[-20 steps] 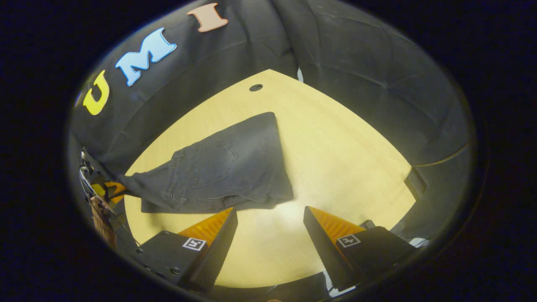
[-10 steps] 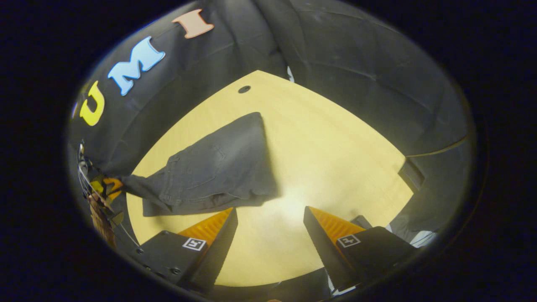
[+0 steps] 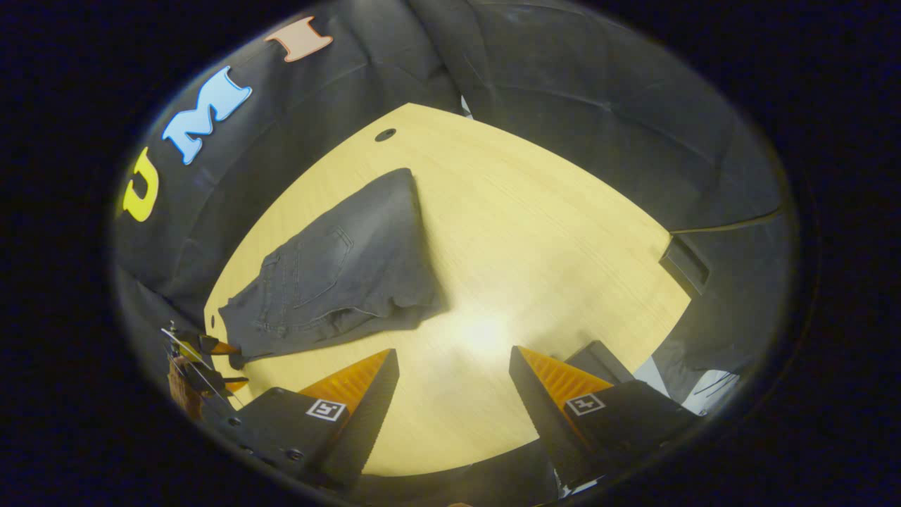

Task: Grasp the waist and the cuffs of the jeans and fold them to make the two legs overlap; first hold the waist and fold one-third of the jeans toward the cuffs, then hold the cuffs and fold the remaining one-third in the same direction to finish folding.

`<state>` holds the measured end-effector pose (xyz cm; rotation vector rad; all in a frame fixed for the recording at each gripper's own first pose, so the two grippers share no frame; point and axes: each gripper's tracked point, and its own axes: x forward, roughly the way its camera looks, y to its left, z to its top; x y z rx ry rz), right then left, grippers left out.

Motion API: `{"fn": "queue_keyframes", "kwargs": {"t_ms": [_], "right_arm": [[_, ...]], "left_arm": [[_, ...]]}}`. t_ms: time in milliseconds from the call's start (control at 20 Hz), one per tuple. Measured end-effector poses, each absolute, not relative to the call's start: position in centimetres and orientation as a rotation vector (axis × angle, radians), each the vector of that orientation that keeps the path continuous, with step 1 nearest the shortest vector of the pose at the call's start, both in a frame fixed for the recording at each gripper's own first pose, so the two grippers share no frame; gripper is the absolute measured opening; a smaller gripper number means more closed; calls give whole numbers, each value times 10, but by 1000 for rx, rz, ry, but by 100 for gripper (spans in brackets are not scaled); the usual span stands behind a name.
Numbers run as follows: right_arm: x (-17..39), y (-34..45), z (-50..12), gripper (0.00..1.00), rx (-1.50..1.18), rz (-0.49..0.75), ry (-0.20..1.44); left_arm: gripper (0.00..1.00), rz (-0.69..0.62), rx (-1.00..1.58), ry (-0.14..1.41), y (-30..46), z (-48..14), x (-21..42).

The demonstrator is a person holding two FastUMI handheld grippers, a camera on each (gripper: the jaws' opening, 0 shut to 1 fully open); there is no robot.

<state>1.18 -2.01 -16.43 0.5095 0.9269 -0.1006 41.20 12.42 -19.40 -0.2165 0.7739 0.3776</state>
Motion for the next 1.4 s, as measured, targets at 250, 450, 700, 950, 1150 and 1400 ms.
{"fn": "queue_keyframes", "kwargs": {"t_ms": [250,450,700,950,1150,1400], "right_arm": [[8,-16,-167,97,507,-97,939],[7,-17,-165,97,518,-105,937],[4,-15,-160,96,536,-74,921],[3,-16,-155,96,544,-52,915],[14,-9,-149,96,557,-25,899],[14,-4,-151,96,561,-13,894]], "left_arm": [[95,298,-62,684,110,-173,452],[71,242,-80,613,105,-150,477],[8,239,-140,544,106,-113,500],[8,209,-56,435,85,-81,487],[8,11,75,268,22,-6,431],[8,-418,385,37,-99,51,283]]}}
